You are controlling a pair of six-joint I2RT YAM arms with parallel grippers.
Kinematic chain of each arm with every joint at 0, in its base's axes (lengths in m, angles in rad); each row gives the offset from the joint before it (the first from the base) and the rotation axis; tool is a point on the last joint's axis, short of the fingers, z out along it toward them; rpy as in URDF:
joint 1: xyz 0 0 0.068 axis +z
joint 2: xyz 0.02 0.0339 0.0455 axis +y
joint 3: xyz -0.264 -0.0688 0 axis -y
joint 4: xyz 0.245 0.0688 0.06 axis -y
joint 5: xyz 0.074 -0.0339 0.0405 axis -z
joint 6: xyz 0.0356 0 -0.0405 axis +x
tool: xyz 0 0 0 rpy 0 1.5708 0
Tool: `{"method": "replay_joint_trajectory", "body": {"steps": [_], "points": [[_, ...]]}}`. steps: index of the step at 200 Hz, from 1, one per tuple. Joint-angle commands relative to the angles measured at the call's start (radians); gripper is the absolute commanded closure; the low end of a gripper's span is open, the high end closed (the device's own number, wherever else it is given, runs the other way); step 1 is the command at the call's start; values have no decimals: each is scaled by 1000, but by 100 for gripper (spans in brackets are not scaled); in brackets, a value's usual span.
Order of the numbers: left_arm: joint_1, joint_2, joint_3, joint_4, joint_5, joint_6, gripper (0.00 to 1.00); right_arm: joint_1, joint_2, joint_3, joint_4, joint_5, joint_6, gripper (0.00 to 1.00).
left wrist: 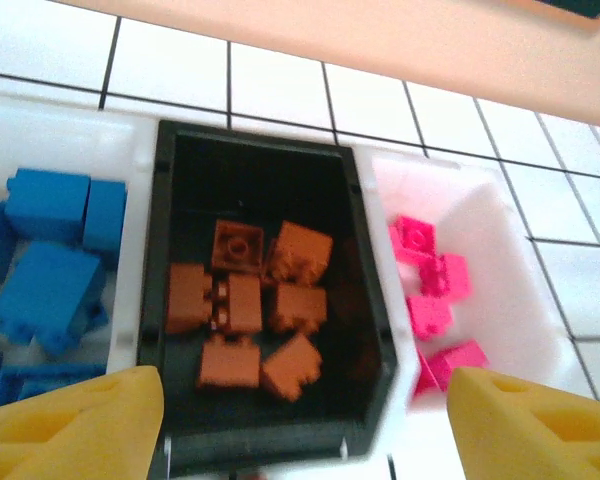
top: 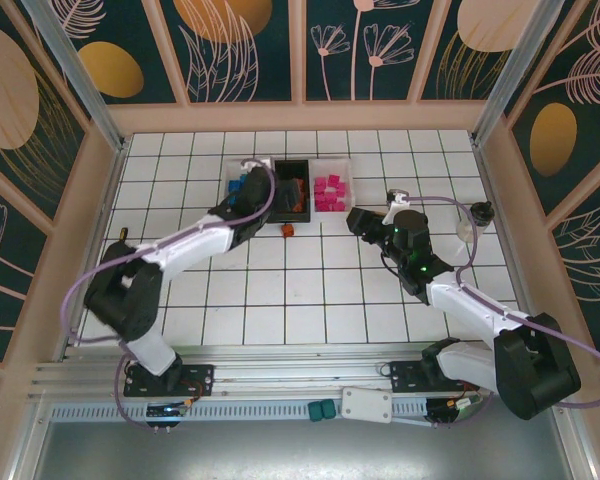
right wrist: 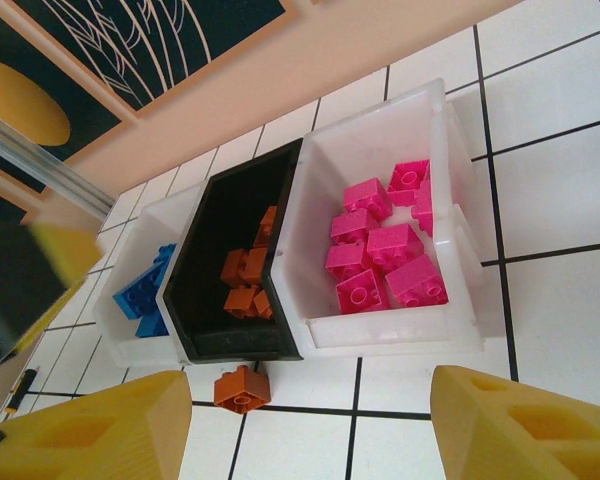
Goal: Sort the legos into containers by color
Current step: Pick up the lego from the center of the table.
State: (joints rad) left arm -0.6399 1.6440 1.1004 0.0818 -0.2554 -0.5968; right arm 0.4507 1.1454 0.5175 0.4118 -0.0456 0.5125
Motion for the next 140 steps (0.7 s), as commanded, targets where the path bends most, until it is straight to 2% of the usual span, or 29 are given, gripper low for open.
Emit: {"method": "replay_joint_trajectory", "body": {"steps": [1,22,52,108,140], "points": [[-45,-62,-162,95,-27,-60,22,-1,-12,-19,31,18,15,35],[-65,-61,-272,143,-34,-86,20,-1,0,-17,36,14,21,35],[-70,44,-304,203,7,-100,19,-1,6,-16,41,7,30,35],[-71,210,-208,255,-36,-37,11,2,-3,-13,23,18,27,35],[-71,272,-153,246,-60,-8,12,1,-2,-13,22,21,27,35]]}}
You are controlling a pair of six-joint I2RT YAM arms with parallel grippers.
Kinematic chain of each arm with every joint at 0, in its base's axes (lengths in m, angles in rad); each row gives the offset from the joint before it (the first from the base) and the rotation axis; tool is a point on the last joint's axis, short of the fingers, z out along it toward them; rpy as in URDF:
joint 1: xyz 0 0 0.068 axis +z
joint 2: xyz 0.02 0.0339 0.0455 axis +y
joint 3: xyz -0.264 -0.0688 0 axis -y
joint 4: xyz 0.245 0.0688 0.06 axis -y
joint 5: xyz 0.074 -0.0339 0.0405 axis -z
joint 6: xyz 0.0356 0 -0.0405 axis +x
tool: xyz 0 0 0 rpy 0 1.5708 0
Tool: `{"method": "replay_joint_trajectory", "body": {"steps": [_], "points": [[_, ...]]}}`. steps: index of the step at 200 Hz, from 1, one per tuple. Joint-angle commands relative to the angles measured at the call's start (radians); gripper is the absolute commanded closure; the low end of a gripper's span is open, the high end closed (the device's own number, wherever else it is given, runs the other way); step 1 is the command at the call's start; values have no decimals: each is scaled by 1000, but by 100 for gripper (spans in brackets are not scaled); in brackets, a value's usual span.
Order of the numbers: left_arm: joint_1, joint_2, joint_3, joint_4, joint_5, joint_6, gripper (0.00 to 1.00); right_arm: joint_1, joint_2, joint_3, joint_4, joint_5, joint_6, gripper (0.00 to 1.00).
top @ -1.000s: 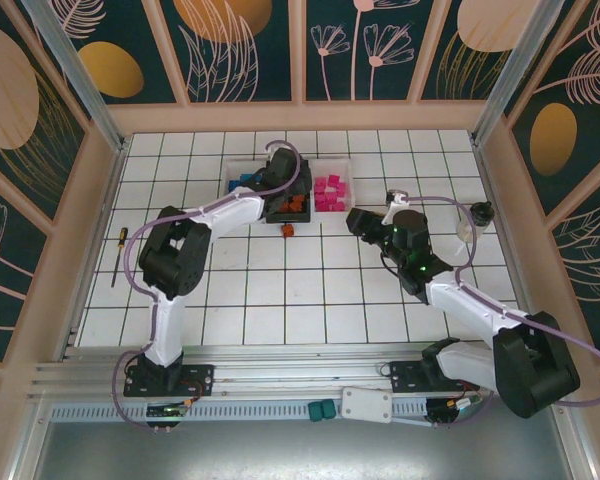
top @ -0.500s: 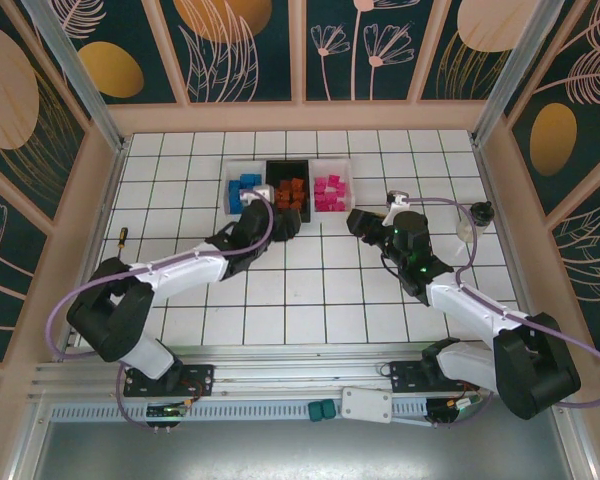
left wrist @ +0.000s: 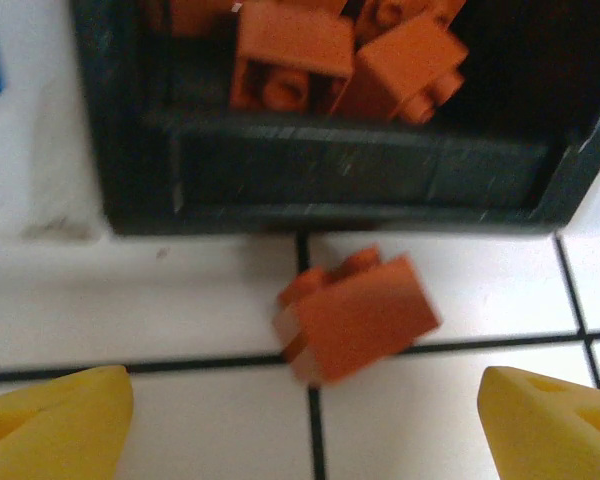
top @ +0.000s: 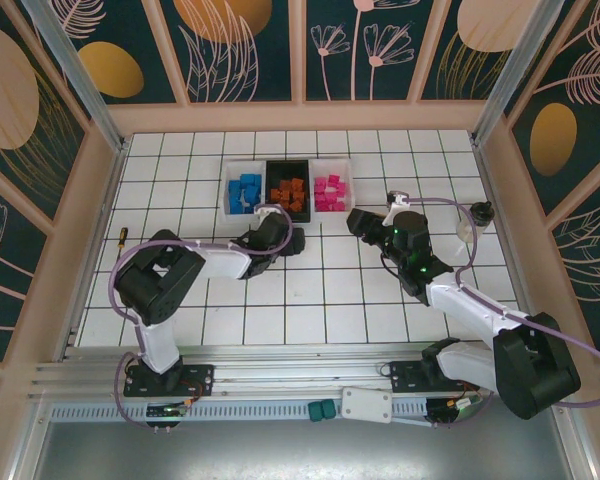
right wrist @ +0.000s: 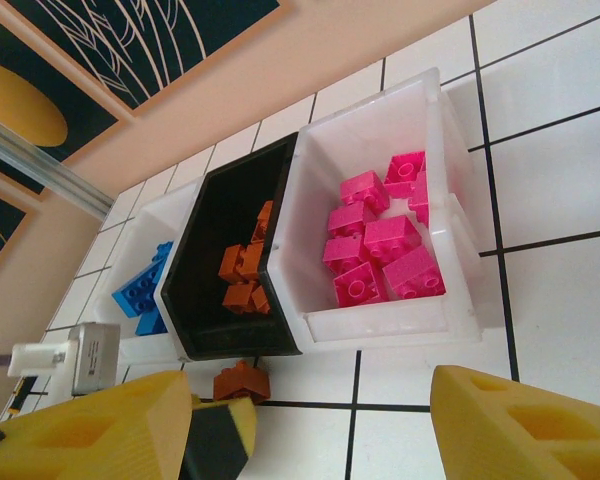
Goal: Sort the legos into containers by color
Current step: Pick up the lego from the center of the table, then place the lego in the container.
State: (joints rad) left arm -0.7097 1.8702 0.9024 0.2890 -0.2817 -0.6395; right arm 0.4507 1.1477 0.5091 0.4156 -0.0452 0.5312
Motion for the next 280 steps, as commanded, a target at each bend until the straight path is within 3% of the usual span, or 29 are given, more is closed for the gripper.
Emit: {"method": "replay_joint_trajectory", "body": {"steps": [1,72,112,141,177,201,242,274,280], "points": [[-1,47,46,39,-34,35,12,1,-4,-4,18,21,8,35],[0,122,64,114,-56,58,35,1,-12,-7,8,21,6,35],[-1,104,7,176,-28,46,55,1,-16,-9,3,25,3,35],[-8,55,-35,171,-21,27,63,0,-14,-12,14,24,7,35],[-20,-114,-92,118,14,-10,65,0,-13,-17,18,22,6,35],[-11,-187,-29,29,16,-1,66,-1,-12,-20,25,19,8,35],[70,-74,179,-51,38,21,66,0,-13,-21,17,24,6,35],[95,52,323,-85,41,49,59,-2,-20,-14,-5,36,-3,35],[96,69,342,-90,41,55,54,-2,-22,-13,-8,35,-4,35]]}}
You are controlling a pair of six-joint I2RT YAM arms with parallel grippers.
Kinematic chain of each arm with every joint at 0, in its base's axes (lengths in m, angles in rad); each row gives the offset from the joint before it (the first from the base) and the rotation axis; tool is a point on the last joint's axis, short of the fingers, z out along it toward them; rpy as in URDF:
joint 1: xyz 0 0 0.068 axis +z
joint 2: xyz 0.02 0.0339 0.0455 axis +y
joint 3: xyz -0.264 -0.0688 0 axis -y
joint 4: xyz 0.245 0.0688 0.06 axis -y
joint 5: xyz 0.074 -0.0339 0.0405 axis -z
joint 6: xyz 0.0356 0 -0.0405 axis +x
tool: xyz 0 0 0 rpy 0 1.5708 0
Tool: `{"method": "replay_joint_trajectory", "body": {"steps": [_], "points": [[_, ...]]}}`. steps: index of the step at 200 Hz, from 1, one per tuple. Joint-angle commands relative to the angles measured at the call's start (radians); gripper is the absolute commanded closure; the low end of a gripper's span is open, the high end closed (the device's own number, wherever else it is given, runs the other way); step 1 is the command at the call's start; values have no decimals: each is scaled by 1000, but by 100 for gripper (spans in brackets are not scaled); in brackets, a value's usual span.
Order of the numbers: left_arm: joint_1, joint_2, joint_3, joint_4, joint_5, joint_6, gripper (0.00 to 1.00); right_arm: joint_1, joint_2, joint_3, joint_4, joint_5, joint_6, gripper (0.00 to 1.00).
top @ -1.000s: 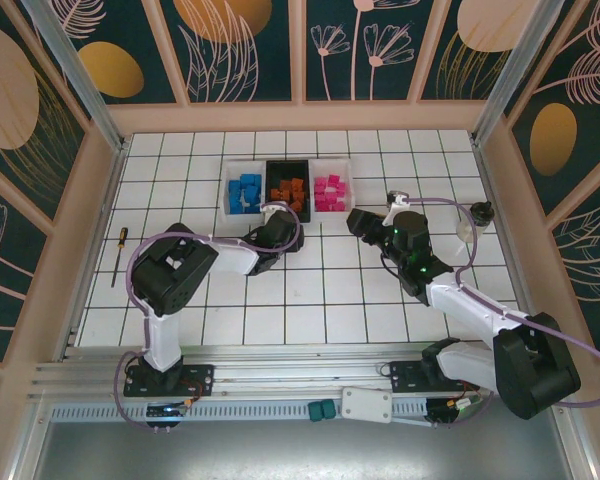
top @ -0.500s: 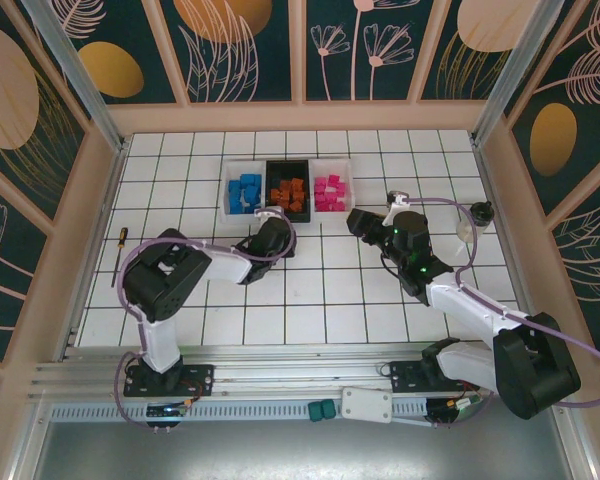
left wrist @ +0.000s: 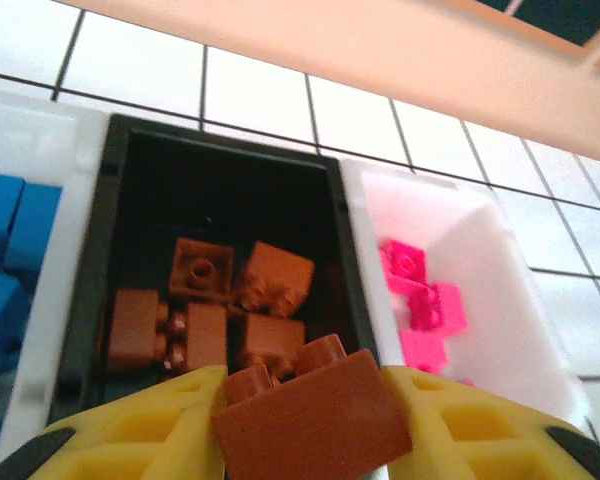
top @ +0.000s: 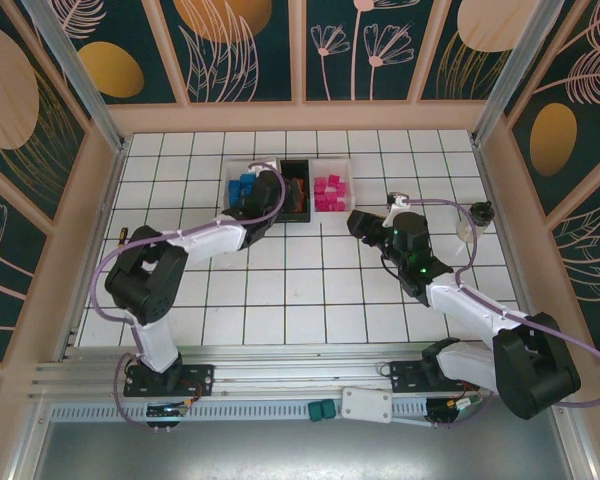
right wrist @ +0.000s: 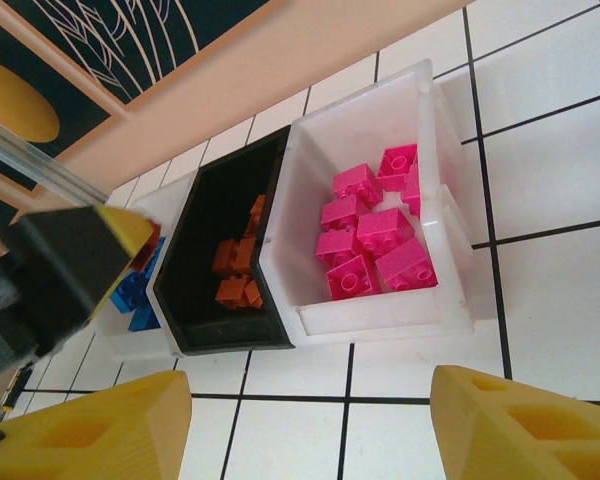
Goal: Sort the legos into containers by color
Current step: Place the lego in the container, then reset both arms
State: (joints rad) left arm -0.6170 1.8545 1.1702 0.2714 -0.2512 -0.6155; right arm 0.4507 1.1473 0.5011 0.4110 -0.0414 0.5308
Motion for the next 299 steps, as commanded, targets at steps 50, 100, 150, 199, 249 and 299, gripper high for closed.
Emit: {"method": "replay_joint_trajectory", "body": {"steps": [50,100,150,199,249,299], "points": [[5,2,128,-80,-25,52,1,-4,-37,16,-32,35,-8,25],[4,-355,-99,3,-155,77,1,-3,-97,9,-19,74,-66,20],[94,-558,-321,40,-379,184,1,-3,-123,-52,89,164,-87,5],[258,-534,-487,306,-515,464,1,-7,-151,-65,141,298,-109,1],[455,-375,-568,381,-418,537,1,-36,-167,-39,82,370,-110,1],[517,-357,-760,691,-240,524,1,-101,-120,-21,64,314,-103,1]]}}
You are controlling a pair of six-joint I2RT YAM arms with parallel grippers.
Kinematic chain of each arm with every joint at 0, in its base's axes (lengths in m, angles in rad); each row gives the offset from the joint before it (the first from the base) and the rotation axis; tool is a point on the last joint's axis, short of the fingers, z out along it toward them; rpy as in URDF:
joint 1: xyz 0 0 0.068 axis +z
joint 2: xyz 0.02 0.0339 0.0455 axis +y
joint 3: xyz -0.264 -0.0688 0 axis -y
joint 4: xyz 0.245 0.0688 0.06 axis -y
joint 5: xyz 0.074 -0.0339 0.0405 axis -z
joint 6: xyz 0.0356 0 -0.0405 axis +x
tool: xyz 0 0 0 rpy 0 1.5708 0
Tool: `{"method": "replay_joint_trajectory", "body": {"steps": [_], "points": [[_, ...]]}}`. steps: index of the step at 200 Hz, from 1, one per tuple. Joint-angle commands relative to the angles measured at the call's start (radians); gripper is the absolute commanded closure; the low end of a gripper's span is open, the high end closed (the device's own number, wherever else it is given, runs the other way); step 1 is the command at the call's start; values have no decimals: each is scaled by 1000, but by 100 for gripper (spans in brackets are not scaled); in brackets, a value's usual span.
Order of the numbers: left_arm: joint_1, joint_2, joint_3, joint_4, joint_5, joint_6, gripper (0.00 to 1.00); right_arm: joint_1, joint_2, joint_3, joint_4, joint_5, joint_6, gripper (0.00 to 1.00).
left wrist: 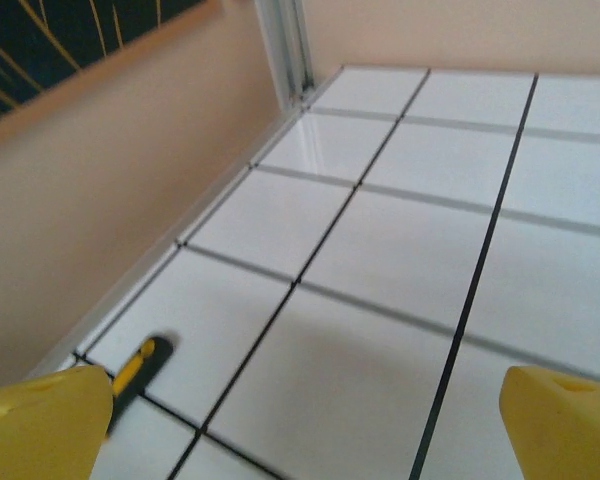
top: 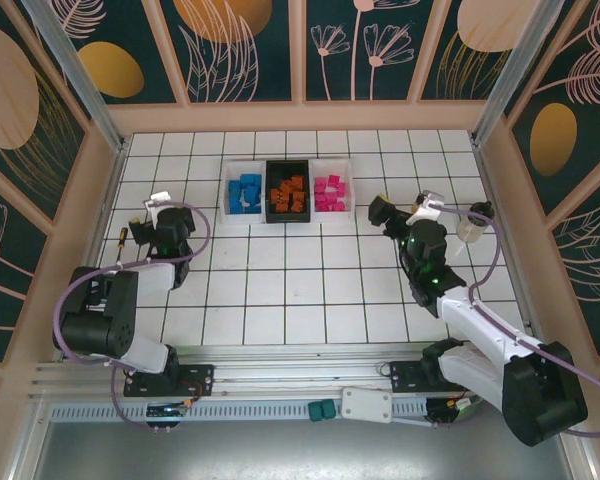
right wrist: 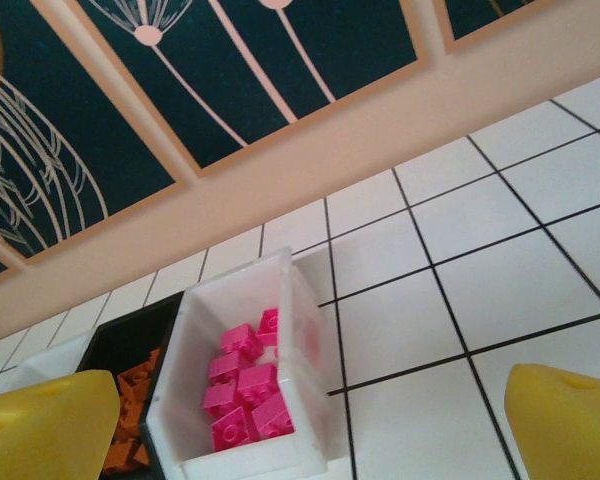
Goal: Sort the legos into containers by color
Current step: Reset both arms
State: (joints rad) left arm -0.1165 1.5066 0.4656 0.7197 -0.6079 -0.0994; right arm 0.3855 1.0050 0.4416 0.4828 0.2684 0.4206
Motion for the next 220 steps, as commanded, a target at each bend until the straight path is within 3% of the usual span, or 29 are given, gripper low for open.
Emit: {"method": "replay_joint_trajectory", "body": {"steps": [1,33,57,73,80,84,96,105,113,131,157,220], "points": [[17,-9,-57,252,122,8,1,-38,23,38,-6,1,7,1],[18,18,-78,300,193,32,1,-88,46,21,33,-37,13,1],[30,-11,-149,392,267,40,1,-125,34,-26,121,-93,-95,1],[63,-15,-225,511,368,26,1,-146,13,-80,220,-75,-181,1],[78,35,-290,717,397,32,1,-159,2,-99,250,-46,-202,1],[78,46,-300,752,392,35,1,-169,-3,-110,264,-28,-214,1],[79,1,-228,524,331,2,1,-209,-11,-134,303,-13,-263,1],[80,23,-248,609,316,2,1,-236,-8,-155,340,-9,-304,1],[80,13,-247,584,261,-23,1,-261,-1,-170,378,-2,-335,1],[80,9,-252,589,256,-24,1,-320,58,-208,491,7,-396,1],[80,12,-252,593,255,-23,1,-399,203,-205,549,-117,-388,1],[80,9,-251,590,256,-23,1,-418,518,-281,918,-248,-392,1]]}}
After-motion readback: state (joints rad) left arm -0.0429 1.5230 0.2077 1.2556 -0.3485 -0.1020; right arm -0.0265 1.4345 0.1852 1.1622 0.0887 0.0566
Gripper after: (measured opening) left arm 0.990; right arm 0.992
